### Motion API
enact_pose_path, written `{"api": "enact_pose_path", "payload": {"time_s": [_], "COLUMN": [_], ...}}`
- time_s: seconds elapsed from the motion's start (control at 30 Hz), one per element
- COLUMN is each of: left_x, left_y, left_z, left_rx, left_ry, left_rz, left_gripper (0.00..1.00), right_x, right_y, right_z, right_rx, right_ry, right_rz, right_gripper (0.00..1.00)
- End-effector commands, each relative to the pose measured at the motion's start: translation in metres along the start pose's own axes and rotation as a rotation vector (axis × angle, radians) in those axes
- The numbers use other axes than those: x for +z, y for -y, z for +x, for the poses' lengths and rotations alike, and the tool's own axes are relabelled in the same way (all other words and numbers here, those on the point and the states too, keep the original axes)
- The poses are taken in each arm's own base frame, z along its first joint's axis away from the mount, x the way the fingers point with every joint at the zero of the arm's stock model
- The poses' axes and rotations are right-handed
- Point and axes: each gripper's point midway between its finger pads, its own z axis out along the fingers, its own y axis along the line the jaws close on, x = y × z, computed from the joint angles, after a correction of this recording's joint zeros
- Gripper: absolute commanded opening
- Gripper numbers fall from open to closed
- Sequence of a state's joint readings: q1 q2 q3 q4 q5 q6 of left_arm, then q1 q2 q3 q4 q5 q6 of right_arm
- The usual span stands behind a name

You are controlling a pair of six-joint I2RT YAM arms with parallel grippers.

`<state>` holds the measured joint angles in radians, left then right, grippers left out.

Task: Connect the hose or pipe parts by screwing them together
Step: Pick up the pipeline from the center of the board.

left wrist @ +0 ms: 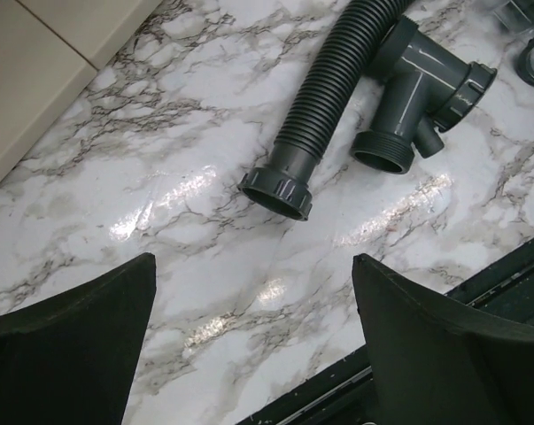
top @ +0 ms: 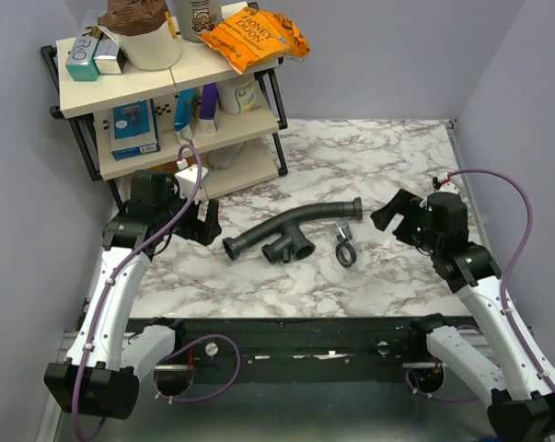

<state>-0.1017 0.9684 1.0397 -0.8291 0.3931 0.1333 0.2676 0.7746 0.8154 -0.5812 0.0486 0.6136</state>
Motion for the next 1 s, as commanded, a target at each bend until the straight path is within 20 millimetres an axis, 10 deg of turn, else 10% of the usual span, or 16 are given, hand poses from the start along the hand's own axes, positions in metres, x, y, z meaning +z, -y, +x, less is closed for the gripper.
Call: {"api": "enact_pose_path", "payload": {"time_s": [0.0,0.4,0.97], "left_x": [0.005,0.026,0.061], "left_y": [0.013,0.016,0.040], "left_z": [-0.017,-0.019,-0.008], "left_rx": [-0.012,0.013,0.160], "left_ry": [0.066,0.047,-0.021], "left_rz": [0.065,0.139,0.249], "left_gripper": [0.99,0.99,0.99], "right_x": [0.010,0.041,0.166], "right_y": [0.009,-0.002,0.009], "right_z": [0.008,0.011,0.021], "right_rx": [-0.017,-0.055,-0.143], "right_ry": [-0.021,-0.055,-0.193], "right_rz": [0.038,-0.014,0.110], "right_gripper": [0.99,0.95,0.78]}}
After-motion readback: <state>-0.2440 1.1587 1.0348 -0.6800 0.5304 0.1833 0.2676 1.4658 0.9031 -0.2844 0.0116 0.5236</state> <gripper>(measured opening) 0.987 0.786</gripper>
